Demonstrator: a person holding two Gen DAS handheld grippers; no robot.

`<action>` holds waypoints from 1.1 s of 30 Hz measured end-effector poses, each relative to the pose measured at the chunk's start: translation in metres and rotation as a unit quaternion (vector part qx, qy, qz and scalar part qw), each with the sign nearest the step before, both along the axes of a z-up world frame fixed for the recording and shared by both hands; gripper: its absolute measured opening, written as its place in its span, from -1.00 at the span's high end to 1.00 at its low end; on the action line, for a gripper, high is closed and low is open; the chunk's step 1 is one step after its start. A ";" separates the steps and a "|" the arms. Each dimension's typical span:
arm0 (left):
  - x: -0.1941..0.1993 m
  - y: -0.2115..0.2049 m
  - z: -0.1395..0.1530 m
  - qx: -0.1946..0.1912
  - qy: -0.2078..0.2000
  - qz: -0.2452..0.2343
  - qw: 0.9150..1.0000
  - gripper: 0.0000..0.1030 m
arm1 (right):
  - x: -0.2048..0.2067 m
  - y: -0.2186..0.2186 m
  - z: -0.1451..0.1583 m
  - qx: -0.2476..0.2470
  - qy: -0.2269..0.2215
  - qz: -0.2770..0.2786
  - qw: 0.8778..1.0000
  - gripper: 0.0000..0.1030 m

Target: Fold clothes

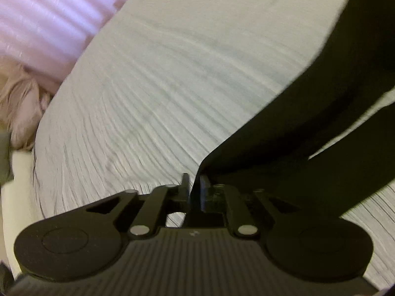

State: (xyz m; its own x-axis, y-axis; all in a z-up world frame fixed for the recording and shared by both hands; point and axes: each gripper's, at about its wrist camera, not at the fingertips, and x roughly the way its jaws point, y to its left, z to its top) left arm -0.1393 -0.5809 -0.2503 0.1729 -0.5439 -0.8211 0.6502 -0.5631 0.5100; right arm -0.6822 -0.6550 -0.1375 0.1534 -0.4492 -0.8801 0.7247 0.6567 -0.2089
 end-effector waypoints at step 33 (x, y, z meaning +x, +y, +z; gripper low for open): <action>0.085 0.085 -0.104 0.026 -0.103 -0.224 0.969 0.98 | 0.131 0.312 -0.098 0.082 0.043 0.059 0.994 -0.77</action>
